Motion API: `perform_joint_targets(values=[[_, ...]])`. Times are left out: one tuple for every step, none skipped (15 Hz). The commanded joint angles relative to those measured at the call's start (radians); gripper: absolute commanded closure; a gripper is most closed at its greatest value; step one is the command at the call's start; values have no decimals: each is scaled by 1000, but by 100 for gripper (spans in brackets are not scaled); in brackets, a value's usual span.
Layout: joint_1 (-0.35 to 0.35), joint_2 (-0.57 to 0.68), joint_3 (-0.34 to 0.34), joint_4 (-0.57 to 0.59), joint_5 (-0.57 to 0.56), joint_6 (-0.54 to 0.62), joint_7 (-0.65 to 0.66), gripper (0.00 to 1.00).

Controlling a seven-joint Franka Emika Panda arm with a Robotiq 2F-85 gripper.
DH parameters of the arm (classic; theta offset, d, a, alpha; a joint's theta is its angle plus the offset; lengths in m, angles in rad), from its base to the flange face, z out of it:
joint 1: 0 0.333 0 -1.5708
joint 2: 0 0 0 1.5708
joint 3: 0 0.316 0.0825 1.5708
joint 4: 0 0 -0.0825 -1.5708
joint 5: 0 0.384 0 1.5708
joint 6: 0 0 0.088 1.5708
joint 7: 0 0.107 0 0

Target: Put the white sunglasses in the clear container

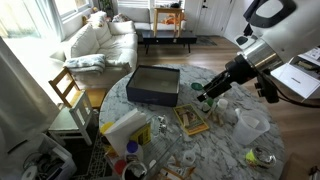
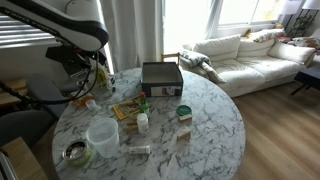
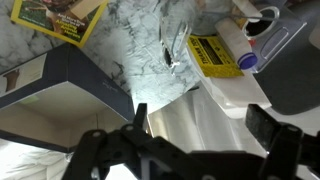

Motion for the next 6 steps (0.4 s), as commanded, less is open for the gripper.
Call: perform_joint_targets(values=[[0, -6, -1, 88, -39, 67, 64, 0], [0, -6, 0, 53, -10, 36, 27, 0], [-1, -8, 0, 72, -10, 45, 32, 0], [-1, -8, 0, 81, -10, 48, 33, 0], [-1, -8, 0, 83, -10, 48, 33, 0], [-1, -8, 0, 83, -10, 48, 33, 0]])
